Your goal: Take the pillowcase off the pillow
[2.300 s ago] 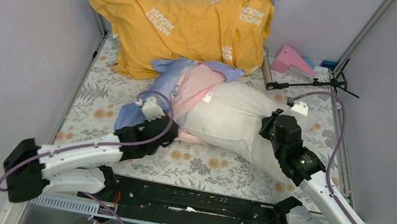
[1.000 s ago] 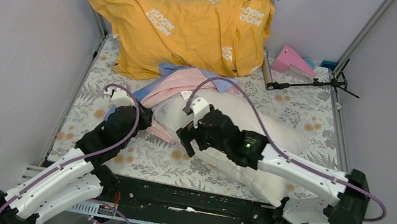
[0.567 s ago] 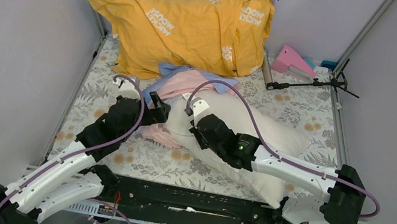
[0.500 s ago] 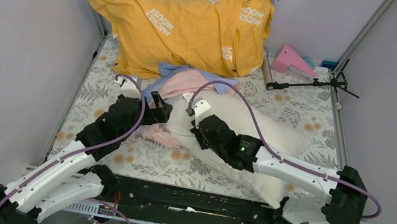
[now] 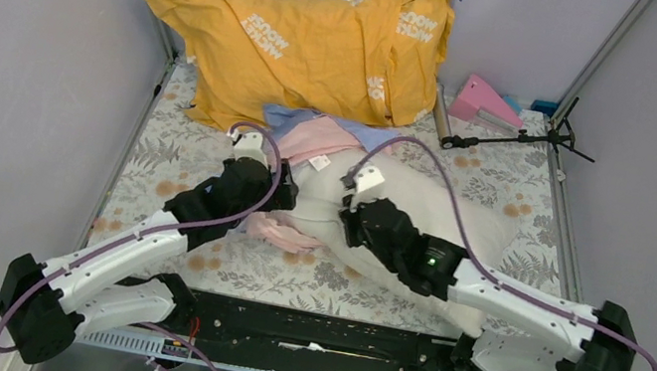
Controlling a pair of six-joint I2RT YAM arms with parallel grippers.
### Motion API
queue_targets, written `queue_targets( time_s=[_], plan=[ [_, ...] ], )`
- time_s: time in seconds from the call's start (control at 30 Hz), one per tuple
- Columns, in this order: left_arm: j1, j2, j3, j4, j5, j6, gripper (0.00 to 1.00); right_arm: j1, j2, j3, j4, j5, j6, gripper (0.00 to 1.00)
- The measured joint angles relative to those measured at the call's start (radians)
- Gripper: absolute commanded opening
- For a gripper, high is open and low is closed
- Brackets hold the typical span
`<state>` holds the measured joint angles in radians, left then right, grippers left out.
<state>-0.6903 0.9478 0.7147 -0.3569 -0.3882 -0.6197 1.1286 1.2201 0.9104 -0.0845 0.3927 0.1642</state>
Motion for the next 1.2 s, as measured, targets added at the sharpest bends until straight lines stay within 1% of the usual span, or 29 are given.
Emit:
queue_targets(
  time_s=[0.03, 0.1, 0.13, 0.17, 0.23, 0.3, 0.4, 0.47, 0.6, 0.77, 0.83, 1.0, 1.07, 1.2],
  plan=[
    [0.000, 0.013, 0.005, 0.011, 0.002, -0.017, 0.71, -0.017, -0.040, -0.024, 0.002, 0.014, 0.016, 0.00],
    [0.003, 0.022, 0.010, 0.038, 0.002, -0.048, 0.49, -0.086, -0.109, -0.060, 0.000, 0.026, 0.056, 0.00],
    [0.009, 0.021, 0.010, 0.047, -0.005, -0.064, 0.41, -0.128, -0.140, -0.076, -0.004, 0.029, 0.074, 0.00],
    [0.023, 0.015, 0.007, 0.053, -0.015, -0.079, 0.35, -0.185, -0.183, -0.098, -0.013, 0.032, 0.100, 0.00],
    [0.051, -0.014, -0.016, 0.077, -0.015, -0.119, 0.30, -0.290, -0.285, -0.144, -0.031, 0.036, 0.150, 0.00],
    [0.063, -0.067, -0.056, 0.096, 0.003, -0.155, 0.26, -0.360, -0.393, -0.183, -0.048, 0.044, 0.190, 0.00],
    [0.097, -0.161, -0.118, 0.098, 0.029, -0.205, 0.23, -0.389, -0.494, -0.209, -0.061, 0.070, 0.225, 0.00],
    [0.133, -0.195, -0.142, 0.097, 0.048, -0.230, 0.22, -0.389, -0.522, -0.218, -0.065, 0.077, 0.244, 0.00],
    [0.173, -0.193, -0.154, 0.096, 0.078, -0.268, 0.19, -0.389, -0.546, -0.222, -0.090, 0.113, 0.283, 0.00],
    [0.234, -0.190, -0.190, 0.092, 0.089, -0.332, 0.19, -0.390, -0.567, -0.220, -0.105, 0.216, 0.325, 0.00],
    [0.290, -0.190, -0.222, 0.082, 0.089, -0.360, 0.19, -0.396, -0.575, -0.209, -0.119, 0.275, 0.336, 0.00],
    [0.509, -0.190, -0.332, 0.029, 0.086, -0.423, 0.18, -0.429, -0.601, -0.171, -0.139, 0.463, 0.341, 0.00],
    [0.575, -0.186, -0.357, -0.004, 0.081, -0.440, 0.18, -0.440, -0.623, -0.171, -0.138, 0.524, 0.335, 0.00],
    [0.599, -0.191, -0.364, -0.023, 0.066, -0.463, 0.18, -0.444, -0.660, -0.183, -0.109, 0.578, 0.318, 0.00]
  ],
)
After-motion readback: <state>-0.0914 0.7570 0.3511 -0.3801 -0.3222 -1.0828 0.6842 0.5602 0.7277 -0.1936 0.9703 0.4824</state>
